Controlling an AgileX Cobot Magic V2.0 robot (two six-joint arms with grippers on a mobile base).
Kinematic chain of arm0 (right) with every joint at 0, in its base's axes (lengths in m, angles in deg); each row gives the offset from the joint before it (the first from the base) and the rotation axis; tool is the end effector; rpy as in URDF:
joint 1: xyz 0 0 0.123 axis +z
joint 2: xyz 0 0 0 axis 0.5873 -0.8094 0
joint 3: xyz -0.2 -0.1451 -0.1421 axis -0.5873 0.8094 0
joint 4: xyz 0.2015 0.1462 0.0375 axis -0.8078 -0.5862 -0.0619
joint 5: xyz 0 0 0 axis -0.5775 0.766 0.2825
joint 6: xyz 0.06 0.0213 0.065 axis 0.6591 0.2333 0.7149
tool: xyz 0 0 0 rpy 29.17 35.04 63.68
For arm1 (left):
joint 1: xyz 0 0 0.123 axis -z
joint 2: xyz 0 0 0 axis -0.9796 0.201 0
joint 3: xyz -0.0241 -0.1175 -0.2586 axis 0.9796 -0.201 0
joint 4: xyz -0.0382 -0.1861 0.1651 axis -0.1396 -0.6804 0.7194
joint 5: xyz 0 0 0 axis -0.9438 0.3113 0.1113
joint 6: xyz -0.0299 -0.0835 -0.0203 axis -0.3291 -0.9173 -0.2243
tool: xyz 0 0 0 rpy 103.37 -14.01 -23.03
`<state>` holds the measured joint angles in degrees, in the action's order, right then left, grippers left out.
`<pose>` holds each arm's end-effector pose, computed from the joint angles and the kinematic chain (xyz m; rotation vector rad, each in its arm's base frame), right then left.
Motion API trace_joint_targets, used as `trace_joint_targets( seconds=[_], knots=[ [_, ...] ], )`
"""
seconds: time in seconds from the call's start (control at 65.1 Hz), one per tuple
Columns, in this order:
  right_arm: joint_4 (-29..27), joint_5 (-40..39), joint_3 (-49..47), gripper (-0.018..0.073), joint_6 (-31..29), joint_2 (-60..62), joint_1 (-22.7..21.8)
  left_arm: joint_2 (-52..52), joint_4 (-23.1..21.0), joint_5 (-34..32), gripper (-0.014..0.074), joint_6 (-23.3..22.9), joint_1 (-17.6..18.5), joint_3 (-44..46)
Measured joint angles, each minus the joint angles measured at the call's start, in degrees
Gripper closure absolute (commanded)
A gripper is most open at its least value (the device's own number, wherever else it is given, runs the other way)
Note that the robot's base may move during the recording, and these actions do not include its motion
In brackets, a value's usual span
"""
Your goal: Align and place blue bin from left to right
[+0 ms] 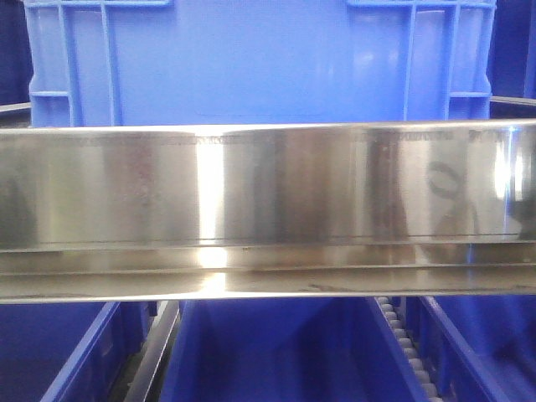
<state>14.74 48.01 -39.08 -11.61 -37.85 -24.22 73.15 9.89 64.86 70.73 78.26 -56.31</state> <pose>0.0555 0.0118 0.2071 -0.1459 1.5447 0.1782 0.0569 0.0002 0.2030 0.0296 1.5864 0.0348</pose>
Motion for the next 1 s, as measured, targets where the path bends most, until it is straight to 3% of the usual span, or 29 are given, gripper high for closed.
trace_joint_targets(
  seconds=[0.999],
  knots=[
    [0.0, 0.0, 0.0, 0.0643, -0.9, 0.0, 0.0, 0.0, 0.0, 0.0, 0.0707, 0.0, 0.0, 0.0]
  ],
)
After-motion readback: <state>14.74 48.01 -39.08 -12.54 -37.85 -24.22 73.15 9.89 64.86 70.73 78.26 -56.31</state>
